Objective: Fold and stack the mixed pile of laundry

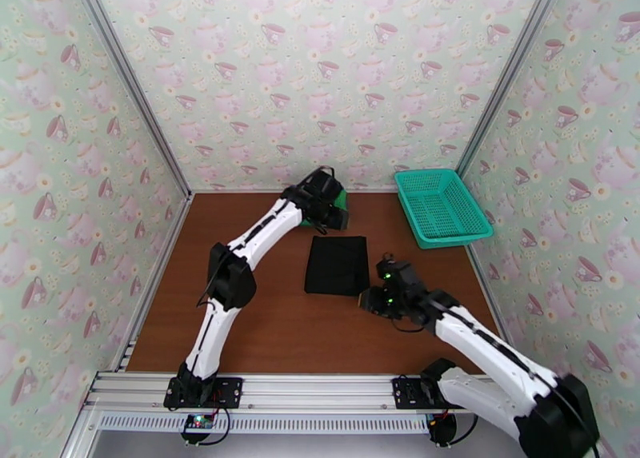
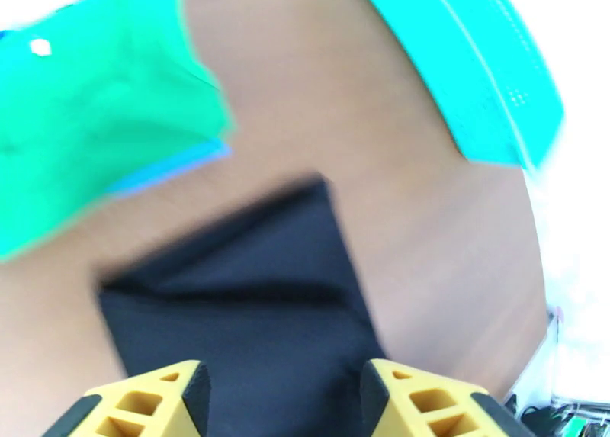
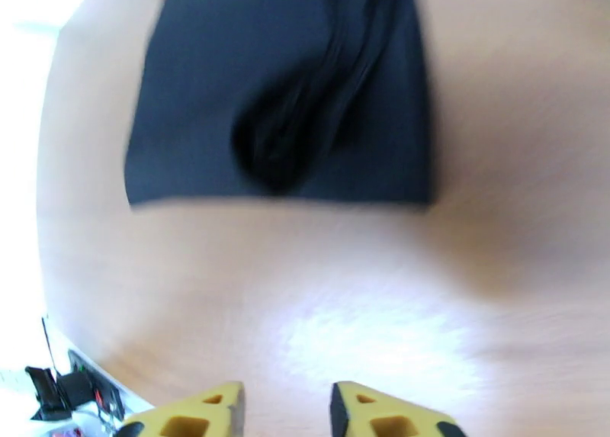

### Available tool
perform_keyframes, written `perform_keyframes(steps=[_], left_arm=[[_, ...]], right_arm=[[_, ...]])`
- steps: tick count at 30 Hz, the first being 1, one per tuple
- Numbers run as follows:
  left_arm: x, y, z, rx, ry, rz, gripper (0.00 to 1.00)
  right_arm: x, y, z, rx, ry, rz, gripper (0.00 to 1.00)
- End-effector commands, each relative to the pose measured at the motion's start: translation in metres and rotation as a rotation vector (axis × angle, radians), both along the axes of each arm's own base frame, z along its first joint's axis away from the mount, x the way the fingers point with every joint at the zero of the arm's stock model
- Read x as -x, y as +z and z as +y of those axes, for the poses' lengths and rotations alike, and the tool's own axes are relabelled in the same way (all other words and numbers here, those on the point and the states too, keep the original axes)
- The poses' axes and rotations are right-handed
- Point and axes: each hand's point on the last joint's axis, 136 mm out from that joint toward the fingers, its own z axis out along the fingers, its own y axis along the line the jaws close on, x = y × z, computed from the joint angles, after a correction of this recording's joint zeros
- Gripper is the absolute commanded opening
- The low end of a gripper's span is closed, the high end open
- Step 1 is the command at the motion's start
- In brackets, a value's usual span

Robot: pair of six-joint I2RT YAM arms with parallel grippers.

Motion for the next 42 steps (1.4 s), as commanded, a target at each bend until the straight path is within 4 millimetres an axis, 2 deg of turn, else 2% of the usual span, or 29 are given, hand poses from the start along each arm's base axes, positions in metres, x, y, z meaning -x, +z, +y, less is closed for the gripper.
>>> perform_keyframes(steps=[1,4,7,11,15,20,24,28,31,34,37,42], left_arm=[[0.002,-0.046,-0.015,-0.006,-0.120,0.060,0.54],[-0.005,-0.066,-0.018,-0.006,-0.141,0.057,0.51],[-0.005,-0.086,-0.019,-0.007,-0.157,0.074,0.51],[0.004,-0.111,-0.014,-0.014,-0.164,0.123,0.51],[0.016,-0.124,0.001,-0.027,-0.148,0.165,0.49],[0.034,-0.113,0.032,0.002,-0.077,0.155,0.49],[0.055,-0.102,0.061,0.033,0.000,0.140,0.49],[0.088,-0.101,0.081,0.052,0.056,0.150,0.48],[0.116,-0.104,0.083,0.096,0.080,0.170,0.48],[0.136,-0.101,0.085,0.097,0.094,0.157,0.48],[0.142,-0.087,0.092,0.084,0.119,0.118,0.51],[0.136,-0.049,0.106,0.035,0.175,0.045,0.72]], right_arm=[[-0.013,-0.012,0.025,-0.061,-0.070,0.009,0.29],[-0.022,-0.026,0.034,-0.036,-0.093,0.017,0.26],[-0.033,-0.037,0.032,0.015,-0.118,0.011,0.22],[-0.047,-0.048,0.021,0.104,-0.137,0.001,0.18],[-0.067,-0.055,0.002,0.144,-0.167,-0.001,0.17],[-0.107,-0.060,-0.018,0.191,-0.165,-0.029,0.15],[-0.140,-0.060,-0.026,0.207,-0.149,-0.035,0.15],[-0.179,-0.053,-0.035,0.209,-0.157,-0.058,0.15],[-0.199,-0.047,-0.046,0.217,-0.163,-0.059,0.18],[-0.197,-0.036,-0.052,0.217,-0.150,-0.071,0.31],[-0.179,-0.022,-0.049,0.172,-0.121,-0.095,0.44],[-0.140,-0.006,-0.036,0.012,-0.099,-0.106,0.62]])
